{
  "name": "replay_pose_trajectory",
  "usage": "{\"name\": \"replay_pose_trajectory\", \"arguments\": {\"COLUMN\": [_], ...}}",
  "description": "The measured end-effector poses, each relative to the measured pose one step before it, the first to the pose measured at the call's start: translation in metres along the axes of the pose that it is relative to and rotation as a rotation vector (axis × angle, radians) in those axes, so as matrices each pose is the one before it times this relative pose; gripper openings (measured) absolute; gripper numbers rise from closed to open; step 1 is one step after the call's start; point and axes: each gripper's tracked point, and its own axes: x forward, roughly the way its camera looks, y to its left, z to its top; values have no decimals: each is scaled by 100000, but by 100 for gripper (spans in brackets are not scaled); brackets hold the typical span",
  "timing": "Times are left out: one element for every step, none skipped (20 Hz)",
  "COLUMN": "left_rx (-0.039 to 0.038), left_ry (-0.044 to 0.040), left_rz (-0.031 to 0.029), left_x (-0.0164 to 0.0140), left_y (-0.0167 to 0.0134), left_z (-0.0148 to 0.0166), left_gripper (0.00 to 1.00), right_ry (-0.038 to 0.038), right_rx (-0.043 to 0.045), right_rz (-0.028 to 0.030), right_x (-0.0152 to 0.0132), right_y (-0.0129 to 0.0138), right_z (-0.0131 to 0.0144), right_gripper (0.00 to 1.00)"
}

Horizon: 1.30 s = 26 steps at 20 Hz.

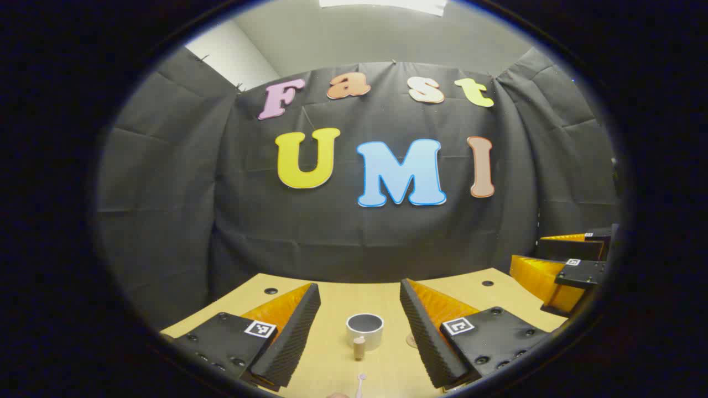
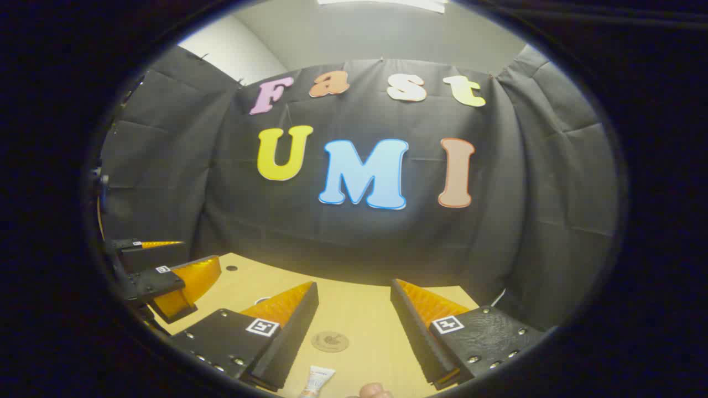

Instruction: Put the toothbrush and toothpaste on the desktop into the cup, then pick up the cup and place it on the coaster on the desktop.

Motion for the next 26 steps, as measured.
{"name": "replay_pose_trajectory", "arguments": {"left_rx": [591,162,-11,30,442,285,78,234,-3,-430,-826,-966,-653,-471,-515,-312,-49,200,506,244,-39,-365,-677,-1001,-1273,-1246], "left_ry": [126,-66,336,444,561,-344,-916,-620,-94,404,270,205,681,650,357,158,-69,-165,-365,-832,-512,-350,40,450,834,1233], "left_rz": [-1052,-960,-1686,-1129,-680,-267,-790,-621,-825,-1081,-768,-327,37,523,66,380,209,125,193,362,-31,29,-402,-483,-800,-452], "left_x": [4,141,48,-37,-61,-60,59,248,145,-79,-55,-54,-29,-173,-127,0,6,26,43,23,155,76,63,-60,-26,-174], "left_y": [-65,-72,-276,-164,-56,43,-66,-113,-70,-136,-150,-189,-87,94,40,42,78,81,115,215,-23,-22,-152,-191,-230,-211], "left_z": [141,59,13,-32,0,131,149,158,-25,-30,-36,-99,-164,-111,-42,-9,40,-16,127,72,122,29,-149,-52,-190,-302], "left_gripper": [100,99,99,100,100,99,99,99,99,100,99,99,99,87,99,99,99,93,93,100,87,93,93,93,100,100], "right_ry": [1714,1337,540,233,508,627,550,657,944,812,-150,-348,196,526,767,451,-96,-386,-587,-895,-759,-419,-11,327,623,971], "right_rx": [822,407,597,1005,1419,1458,1031,151,-671,-700,-409,-471,-769,-769,-445,-174,18,219,158,8,-145,-148,-96,-139,-180,-364], "right_rz": [-240,-874,-2178,-2343,-1724,-640,-249,80,-748,-1165,-397,-54,38,203,255,78,-320,-438,-238,-459,-435,-248,66,604,721,951], "right_x": [331,236,79,195,66,120,70,55,35,-40,-60,-99,-23,-36,6,-28,-137,-111,-66,-102,17,40,-17,-70,55,40], "right_y": [-147,-216,-576,-505,-198,44,90,117,-81,-297,-57,172,93,101,74,44,-7,-126,-34,-32,-71,-28,97,221,293,309], "right_z": [-225,-150,-31,150,-148,-177,-81,-305,-192,-164,-104,43,7,-311,-171,-11,107,198,353,286,326,70,116,-155,-94,-316], "right_gripper": [85,86,84,85,85,86,86,85,85,85,85,86,86,85,85,86,86,86,85,85,85,86,86,85,85,86]}}
